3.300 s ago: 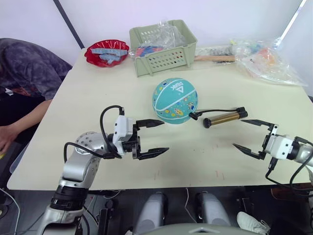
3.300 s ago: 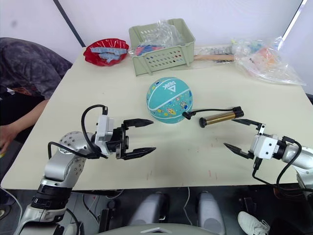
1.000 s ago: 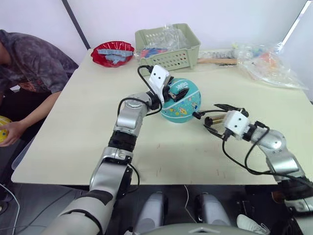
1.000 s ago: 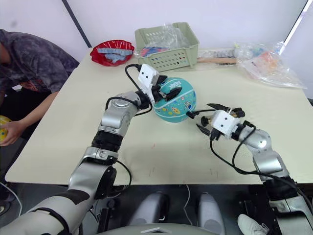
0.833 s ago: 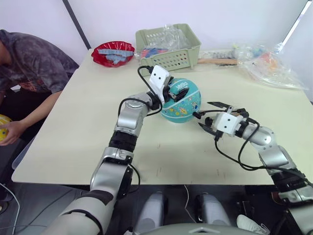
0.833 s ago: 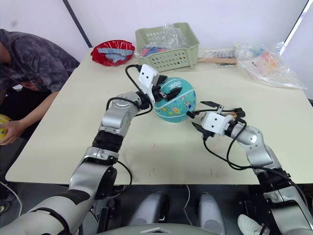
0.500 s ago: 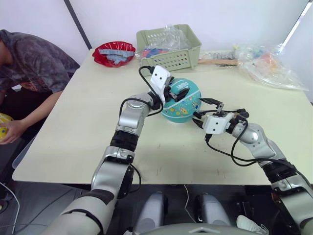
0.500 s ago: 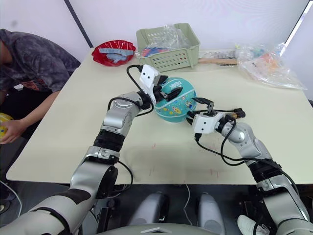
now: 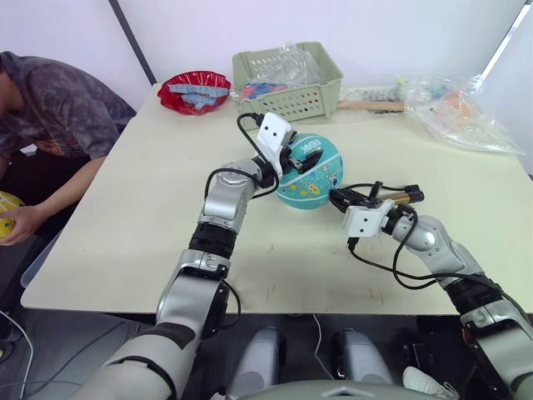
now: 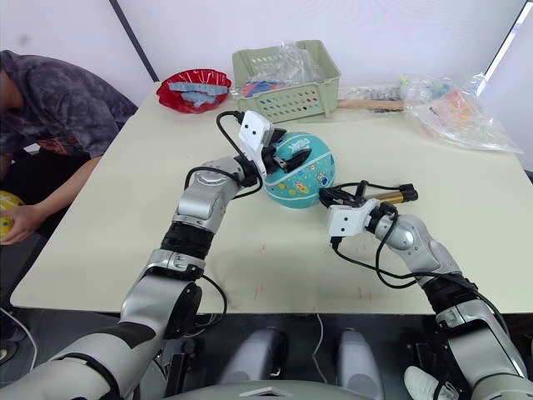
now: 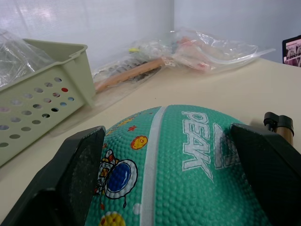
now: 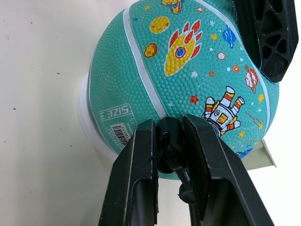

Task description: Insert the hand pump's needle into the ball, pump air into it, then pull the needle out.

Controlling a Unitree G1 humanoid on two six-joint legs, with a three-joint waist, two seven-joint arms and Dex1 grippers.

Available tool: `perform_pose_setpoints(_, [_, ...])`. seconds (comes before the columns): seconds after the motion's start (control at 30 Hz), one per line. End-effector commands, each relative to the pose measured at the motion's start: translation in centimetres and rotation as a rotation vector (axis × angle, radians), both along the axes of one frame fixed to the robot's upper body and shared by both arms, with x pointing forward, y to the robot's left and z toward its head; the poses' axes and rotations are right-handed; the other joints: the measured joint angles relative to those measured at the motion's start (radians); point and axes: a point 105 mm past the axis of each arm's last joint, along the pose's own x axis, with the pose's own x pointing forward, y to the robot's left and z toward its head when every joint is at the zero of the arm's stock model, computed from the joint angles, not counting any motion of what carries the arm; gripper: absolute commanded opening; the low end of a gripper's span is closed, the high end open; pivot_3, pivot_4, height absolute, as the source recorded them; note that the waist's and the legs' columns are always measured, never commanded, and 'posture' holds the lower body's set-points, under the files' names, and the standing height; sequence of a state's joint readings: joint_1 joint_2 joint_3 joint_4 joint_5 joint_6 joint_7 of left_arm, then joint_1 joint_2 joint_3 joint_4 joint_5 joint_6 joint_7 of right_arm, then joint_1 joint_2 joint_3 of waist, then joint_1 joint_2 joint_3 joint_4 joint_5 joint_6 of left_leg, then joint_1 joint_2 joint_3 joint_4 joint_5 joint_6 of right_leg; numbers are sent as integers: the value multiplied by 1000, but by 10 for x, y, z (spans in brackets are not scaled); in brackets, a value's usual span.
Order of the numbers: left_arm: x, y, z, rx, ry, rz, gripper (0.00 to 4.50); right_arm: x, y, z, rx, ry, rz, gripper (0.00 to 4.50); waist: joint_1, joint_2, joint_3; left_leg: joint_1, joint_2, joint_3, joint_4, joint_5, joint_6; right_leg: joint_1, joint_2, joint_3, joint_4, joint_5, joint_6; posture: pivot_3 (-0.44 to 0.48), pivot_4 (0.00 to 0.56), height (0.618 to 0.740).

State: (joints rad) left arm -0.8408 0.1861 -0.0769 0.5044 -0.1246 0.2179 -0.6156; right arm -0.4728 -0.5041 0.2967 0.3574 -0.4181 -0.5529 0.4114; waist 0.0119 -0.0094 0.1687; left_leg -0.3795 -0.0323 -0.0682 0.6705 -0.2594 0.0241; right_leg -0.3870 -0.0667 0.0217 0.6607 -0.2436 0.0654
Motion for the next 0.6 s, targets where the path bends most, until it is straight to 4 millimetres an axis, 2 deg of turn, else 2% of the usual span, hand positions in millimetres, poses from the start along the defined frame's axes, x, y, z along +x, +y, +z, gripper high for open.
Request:
perform_pose_setpoints(0.03, [-4, -2, -42, 62, 127, 0, 4500, 2, 0, 12, 102, 14, -13, 334, -1, 0, 0, 0, 0, 0, 0, 0, 0, 0, 0, 0, 0, 0, 0, 0, 150, 740])
perform_pose_setpoints(0.17, [-7, -5, -53, 82, 135, 0, 4500, 5, -2, 21, 329, 148, -47, 334, -3, 0, 0, 1, 0, -1, 0, 0, 0, 1, 0, -1, 0, 0, 0, 0, 150, 740])
perform_pose_setpoints(0.4, [-9, -9, -58, 91, 132, 5, 4500, 3, -2, 26, 563, 375, -43, 334, 0, 0, -1, 1, 1, -3, 0, 0, 0, 3, 0, -2, -1, 0, 0, 0, 150, 740])
perform_pose_setpoints(0.6, [-11, -12, -68, 145, 119, 1, 4500, 1, 1, 25, 550, 426, -45, 334, 0, 0, -1, 1, 0, -5, 0, 0, 0, 3, 0, -4, -1, 0, 0, 0, 150, 740])
